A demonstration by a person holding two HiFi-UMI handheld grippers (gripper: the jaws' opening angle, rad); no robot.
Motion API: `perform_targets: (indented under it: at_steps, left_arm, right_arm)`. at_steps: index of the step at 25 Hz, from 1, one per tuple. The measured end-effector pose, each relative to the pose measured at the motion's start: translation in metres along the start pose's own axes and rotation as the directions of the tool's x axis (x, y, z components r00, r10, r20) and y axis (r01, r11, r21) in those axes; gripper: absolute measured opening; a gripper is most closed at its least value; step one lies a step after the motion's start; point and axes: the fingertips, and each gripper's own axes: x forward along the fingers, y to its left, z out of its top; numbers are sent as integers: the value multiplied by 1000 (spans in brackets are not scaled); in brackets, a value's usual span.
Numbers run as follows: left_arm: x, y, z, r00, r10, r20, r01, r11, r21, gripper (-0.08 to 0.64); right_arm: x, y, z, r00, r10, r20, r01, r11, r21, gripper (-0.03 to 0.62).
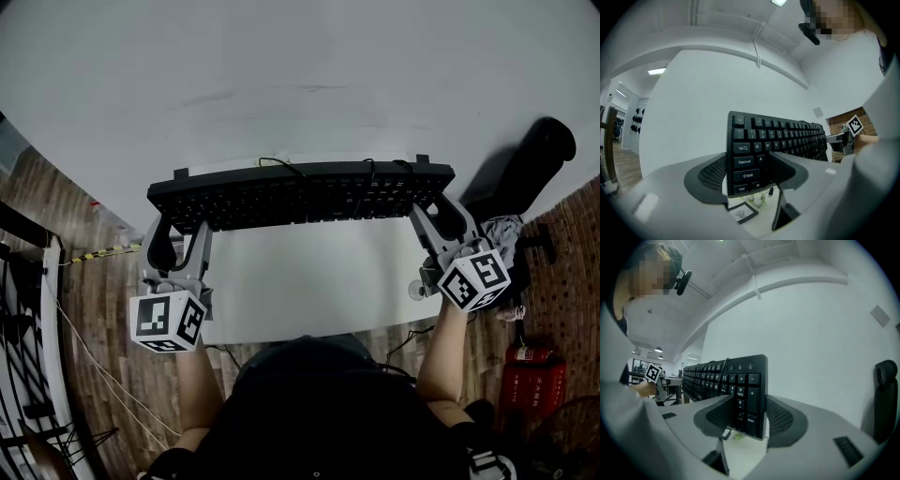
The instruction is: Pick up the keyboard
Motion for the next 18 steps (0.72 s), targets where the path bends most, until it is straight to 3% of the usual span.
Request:
perform_targets:
  at_steps: [18]
  left_arm:
    - [4, 2, 0, 1000, -17, -11, 17, 1000, -6, 288]
  right_arm:
    - [-2, 1, 1, 1000, -22, -18, 23, 1000, 6, 215]
